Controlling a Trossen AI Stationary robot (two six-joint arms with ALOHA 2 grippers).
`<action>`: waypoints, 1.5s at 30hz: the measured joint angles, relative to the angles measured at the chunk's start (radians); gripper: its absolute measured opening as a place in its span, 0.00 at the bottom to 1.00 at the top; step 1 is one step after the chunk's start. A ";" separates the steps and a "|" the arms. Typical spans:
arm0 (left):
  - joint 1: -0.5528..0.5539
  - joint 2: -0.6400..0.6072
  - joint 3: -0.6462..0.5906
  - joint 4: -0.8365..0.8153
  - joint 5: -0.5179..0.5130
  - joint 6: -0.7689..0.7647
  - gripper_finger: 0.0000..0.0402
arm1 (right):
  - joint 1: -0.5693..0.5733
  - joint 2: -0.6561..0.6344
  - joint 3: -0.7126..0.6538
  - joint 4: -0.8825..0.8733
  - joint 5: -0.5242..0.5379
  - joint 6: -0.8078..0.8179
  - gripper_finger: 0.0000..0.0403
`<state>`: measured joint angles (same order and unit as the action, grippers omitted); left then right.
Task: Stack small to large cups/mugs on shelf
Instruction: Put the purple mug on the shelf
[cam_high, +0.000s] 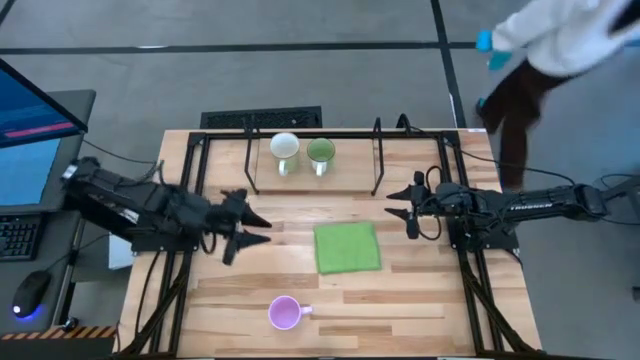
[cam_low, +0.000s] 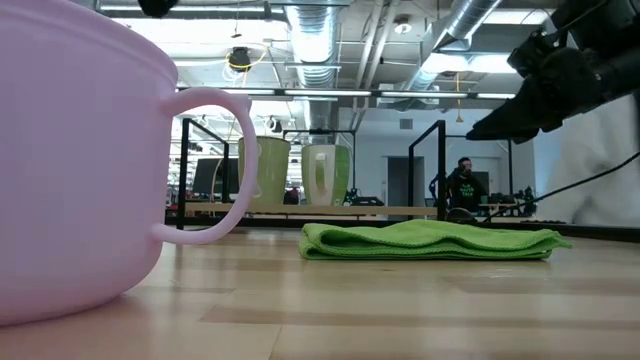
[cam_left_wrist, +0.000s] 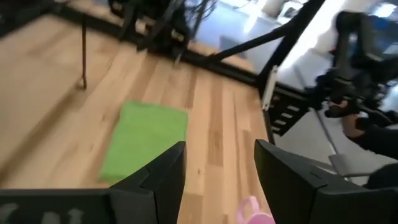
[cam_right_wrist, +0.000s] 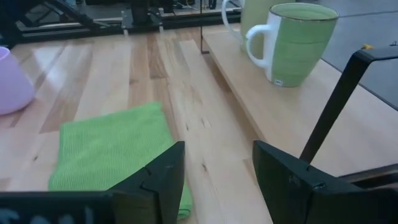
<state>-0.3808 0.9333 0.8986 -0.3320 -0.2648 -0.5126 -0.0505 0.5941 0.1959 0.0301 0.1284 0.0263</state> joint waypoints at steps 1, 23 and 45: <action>-0.032 0.032 0.035 -0.036 -0.045 -0.043 0.45 | 0.000 0.000 0.000 0.000 0.000 0.001 0.52; -0.282 0.635 0.587 -0.542 -0.117 -1.174 0.45 | 0.005 0.000 0.000 -0.099 -0.004 0.063 0.52; -0.315 0.922 0.762 -0.775 0.149 -1.576 0.45 | 0.005 0.000 0.000 -0.160 -0.027 0.053 0.52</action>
<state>-0.6957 1.8548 1.6604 -1.1068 -0.1161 -2.0885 -0.0460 0.5941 0.1959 -0.1295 0.1013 0.0788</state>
